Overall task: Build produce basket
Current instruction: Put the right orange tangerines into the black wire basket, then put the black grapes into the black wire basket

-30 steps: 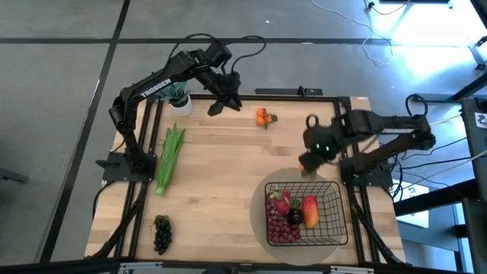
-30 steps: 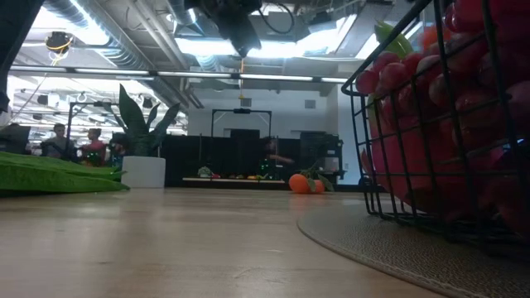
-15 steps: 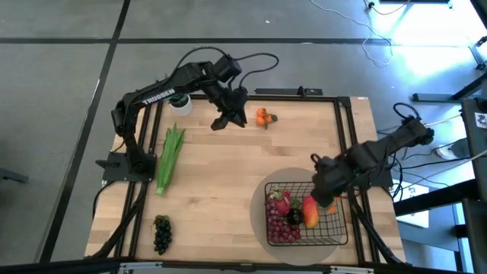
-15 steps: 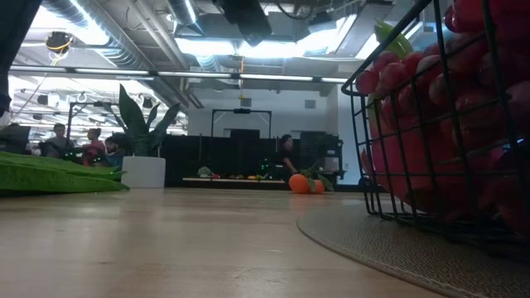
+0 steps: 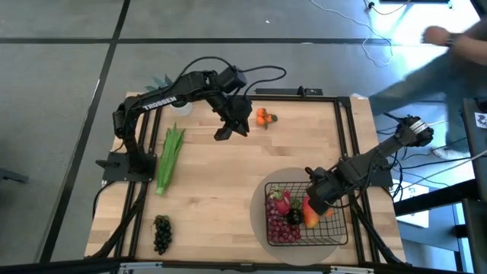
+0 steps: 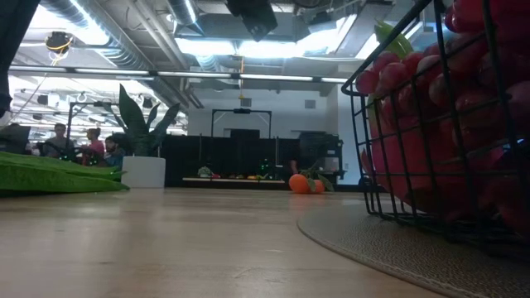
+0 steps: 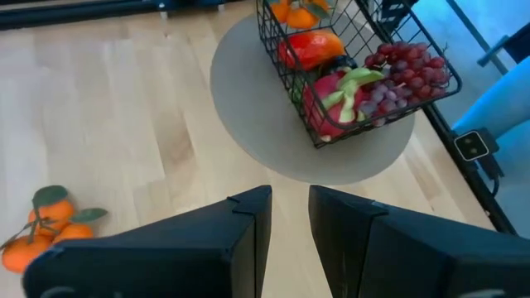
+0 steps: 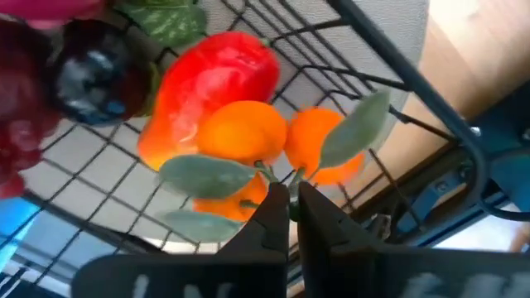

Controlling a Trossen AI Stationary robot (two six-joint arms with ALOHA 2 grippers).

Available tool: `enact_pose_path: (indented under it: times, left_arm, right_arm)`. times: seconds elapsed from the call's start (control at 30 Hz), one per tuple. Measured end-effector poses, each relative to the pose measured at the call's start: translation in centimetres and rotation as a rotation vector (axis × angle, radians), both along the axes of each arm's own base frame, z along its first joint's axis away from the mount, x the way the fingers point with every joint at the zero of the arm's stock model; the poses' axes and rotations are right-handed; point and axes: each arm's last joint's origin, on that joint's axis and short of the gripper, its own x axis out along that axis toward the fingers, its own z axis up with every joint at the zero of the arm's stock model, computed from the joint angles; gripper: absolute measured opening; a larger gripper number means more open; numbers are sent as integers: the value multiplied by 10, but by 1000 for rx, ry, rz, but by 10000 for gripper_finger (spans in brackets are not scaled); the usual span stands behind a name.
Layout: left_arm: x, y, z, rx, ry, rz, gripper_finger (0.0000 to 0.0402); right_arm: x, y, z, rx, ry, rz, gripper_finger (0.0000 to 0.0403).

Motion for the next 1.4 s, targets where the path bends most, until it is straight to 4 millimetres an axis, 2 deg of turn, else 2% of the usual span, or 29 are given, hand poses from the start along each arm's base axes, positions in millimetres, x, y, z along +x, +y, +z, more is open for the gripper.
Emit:
enact_pose_path:
  times: [0.4,0.7,0.83,1.07,1.23,1.4]
  left_arm:
    - [0,-1,0,1,0,-3,71]
    - [0,-1,0,1,1,-3,71]
    - [-1,-1,-1,-4,13,-2,71]
    - [-4,-1,-5,-41,107,104,71]
    - [-9,-2,-9,-91,197,169,71]
    - [-17,-4,-14,-158,327,257,71]
  right_arm:
    - [-1,-1,-3,-8,13,0,5]
    - [-1,-1,-4,-5,10,1,84]
    - [0,-1,-1,14,13,-6,102]
    - [6,-2,29,-6,-139,13,105]
    - [11,-10,57,-183,-323,43,105]
    - [13,-28,75,-354,-366,60,105]
